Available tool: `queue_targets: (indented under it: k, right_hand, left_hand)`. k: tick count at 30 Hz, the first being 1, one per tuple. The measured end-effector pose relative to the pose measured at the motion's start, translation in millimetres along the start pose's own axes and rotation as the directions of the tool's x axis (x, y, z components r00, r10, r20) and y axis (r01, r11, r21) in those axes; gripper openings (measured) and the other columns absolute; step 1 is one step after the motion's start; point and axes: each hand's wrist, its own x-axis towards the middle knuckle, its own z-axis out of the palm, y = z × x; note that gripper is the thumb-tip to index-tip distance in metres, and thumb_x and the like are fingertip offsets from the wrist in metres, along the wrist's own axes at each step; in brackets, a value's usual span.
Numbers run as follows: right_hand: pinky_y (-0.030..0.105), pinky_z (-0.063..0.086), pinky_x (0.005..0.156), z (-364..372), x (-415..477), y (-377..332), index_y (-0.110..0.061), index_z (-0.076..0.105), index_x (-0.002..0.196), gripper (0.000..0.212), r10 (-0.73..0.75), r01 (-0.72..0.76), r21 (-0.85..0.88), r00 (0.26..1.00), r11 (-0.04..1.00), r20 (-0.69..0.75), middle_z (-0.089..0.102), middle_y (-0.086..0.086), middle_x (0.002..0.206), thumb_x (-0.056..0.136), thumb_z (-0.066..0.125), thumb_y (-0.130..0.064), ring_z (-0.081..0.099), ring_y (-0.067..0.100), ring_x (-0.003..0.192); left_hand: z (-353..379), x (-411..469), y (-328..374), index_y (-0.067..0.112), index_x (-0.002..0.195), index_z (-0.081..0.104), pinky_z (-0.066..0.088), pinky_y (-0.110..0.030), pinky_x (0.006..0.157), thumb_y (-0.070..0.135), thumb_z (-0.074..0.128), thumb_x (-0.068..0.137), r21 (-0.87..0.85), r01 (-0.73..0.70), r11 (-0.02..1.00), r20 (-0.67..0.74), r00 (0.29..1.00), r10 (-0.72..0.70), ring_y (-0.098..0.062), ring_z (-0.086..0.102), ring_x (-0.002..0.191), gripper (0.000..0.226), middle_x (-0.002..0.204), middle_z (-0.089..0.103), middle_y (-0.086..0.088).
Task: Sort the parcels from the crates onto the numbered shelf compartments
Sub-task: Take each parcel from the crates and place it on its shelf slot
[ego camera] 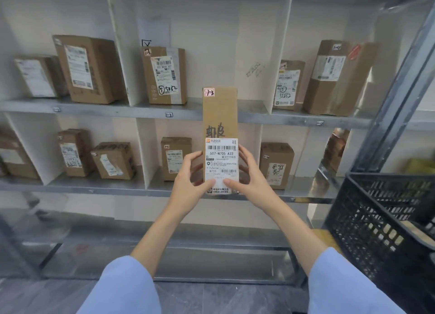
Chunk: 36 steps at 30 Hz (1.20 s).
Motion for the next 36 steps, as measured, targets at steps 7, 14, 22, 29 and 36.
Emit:
queue_targets:
  k: [7, 14, 22, 29, 36]
  right_hand:
    - [0.007, 0.041, 0.096, 33.7, 19.9, 2.6, -0.032, 0.017, 0.154, 0.092, 0.007, -0.009, 0.059, 0.999, 0.998, 0.046, 0.045, -0.014, 0.148, 0.087, 0.074, -0.008, 0.043, -0.012, 0.13]
    - [0.011, 0.049, 0.088, 71.9, 43.0, 5.6, -0.042, 0.024, 0.14, 0.086, -0.006, 0.003, 0.071, 0.999, 0.997, 0.044, 0.049, -0.022, 0.133, 0.082, 0.081, -0.015, 0.052, -0.014, 0.117]
    - [-0.001, 0.042, 0.08, 90.7, 75.1, -5.4, -0.029, 0.023, 0.152, 0.096, -0.054, 0.054, 0.083, 0.998, 0.995, 0.007, 0.046, -0.033, 0.126, 0.078, 0.084, -0.021, 0.048, -0.026, 0.108]
    - [0.007, 0.05, 0.079, 70.0, 131.8, -8.3, -0.031, 0.023, 0.152, 0.091, -0.106, 0.121, 0.117, 0.987, 0.986, -0.123, 0.052, -0.025, 0.128, 0.082, 0.079, -0.017, 0.049, -0.018, 0.116]
    - [0.025, 0.047, 0.103, 28.6, 212.5, -14.3, -0.025, 0.016, 0.156, 0.091, -0.162, 0.191, 0.072, 0.941, 0.979, -0.296, 0.048, -0.012, 0.143, 0.087, 0.075, -0.017, 0.048, -0.005, 0.127]
  left_hand:
    - [-34.9, -1.0, -1.4, 0.032, 0.128, 0.046, 0.049, -0.021, 0.092, 0.002, 0.073, 0.083, 0.039, -0.017, 0.999, -0.075, 0.997, 0.02, 0.006, 0.052, 0.122, 0.06, 0.13, 0.054, 0.028]
    - [-66.8, -5.7, -6.6, 0.043, 0.121, 0.046, 0.046, -0.01, 0.087, 0.0, 0.073, 0.082, 0.094, -0.027, 0.995, -0.155, 0.987, 0.042, 0.006, 0.054, 0.118, 0.064, 0.124, 0.054, 0.037]
    - [-83.5, 18.3, -4.0, 0.036, 0.134, 0.045, 0.047, -0.021, 0.099, 0.016, 0.075, 0.085, 0.196, -0.057, 0.979, -0.163, 0.983, 0.089, 0.0, 0.053, 0.121, 0.06, 0.134, 0.053, 0.025]
    - [-83.5, 91.4, 10.1, 0.032, 0.142, 0.042, 0.045, -0.033, 0.106, 0.017, 0.071, 0.089, 0.27, -0.156, 0.95, -0.051, 0.983, 0.176, 0.002, 0.05, 0.126, 0.062, 0.139, 0.052, 0.017]
    - [-90.2, 183.4, 14.0, 0.03, 0.147, 0.04, 0.027, -0.04, 0.111, 0.042, 0.057, 0.094, 0.73, -0.23, 0.643, 0.015, 0.947, 0.321, -0.012, 0.031, 0.138, 0.056, 0.151, 0.042, 0.009]
